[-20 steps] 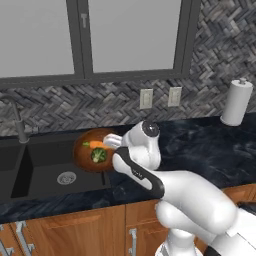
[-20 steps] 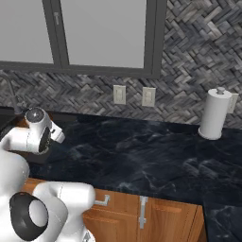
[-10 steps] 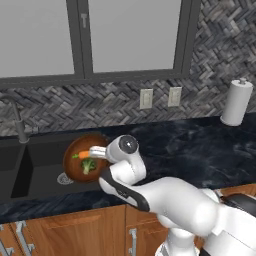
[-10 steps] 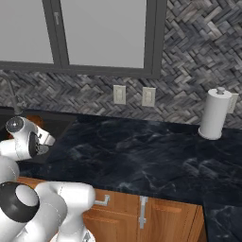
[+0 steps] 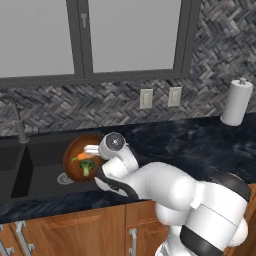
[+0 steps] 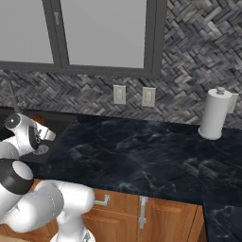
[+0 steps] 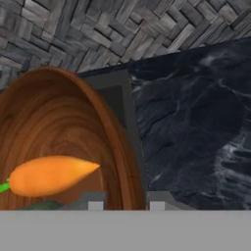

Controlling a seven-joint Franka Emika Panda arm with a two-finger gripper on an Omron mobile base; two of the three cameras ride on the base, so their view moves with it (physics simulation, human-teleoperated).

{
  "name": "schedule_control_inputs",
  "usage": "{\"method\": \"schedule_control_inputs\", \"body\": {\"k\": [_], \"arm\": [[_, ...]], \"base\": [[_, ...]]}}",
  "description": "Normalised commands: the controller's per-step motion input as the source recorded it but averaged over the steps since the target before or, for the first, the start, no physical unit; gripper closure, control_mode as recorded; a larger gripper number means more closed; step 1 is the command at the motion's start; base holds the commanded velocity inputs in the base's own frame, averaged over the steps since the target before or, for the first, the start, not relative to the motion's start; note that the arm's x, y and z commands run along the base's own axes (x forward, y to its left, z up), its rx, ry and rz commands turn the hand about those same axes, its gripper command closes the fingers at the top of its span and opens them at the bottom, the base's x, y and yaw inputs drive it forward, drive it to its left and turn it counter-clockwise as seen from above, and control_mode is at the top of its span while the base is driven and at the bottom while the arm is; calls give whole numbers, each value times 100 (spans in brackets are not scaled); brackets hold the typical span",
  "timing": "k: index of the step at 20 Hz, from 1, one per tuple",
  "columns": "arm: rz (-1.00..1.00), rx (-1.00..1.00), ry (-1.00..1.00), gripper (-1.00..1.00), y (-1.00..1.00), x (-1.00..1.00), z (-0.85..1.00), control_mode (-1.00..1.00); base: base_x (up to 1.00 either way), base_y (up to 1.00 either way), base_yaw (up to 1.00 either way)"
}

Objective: Dump the carrot and broccoli from the bowl so the bowl can be washed. Place the bowl in the sink after clearing the leftovers.

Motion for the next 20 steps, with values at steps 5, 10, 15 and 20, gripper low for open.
{"method": "schedule_control_inputs", "body": {"k": [5,10,15,20], "arm": [[-3,-8,0,100,26,36,0,-100],[0,-15,4,100,37,2,-5,-100],[0,-17,3,100,27,0,-5,-100],[0,-14,2,100,21,0,-6,-100]], "base": [[0,0,0],[0,0,0],[0,0,0],[0,0,0]]}}
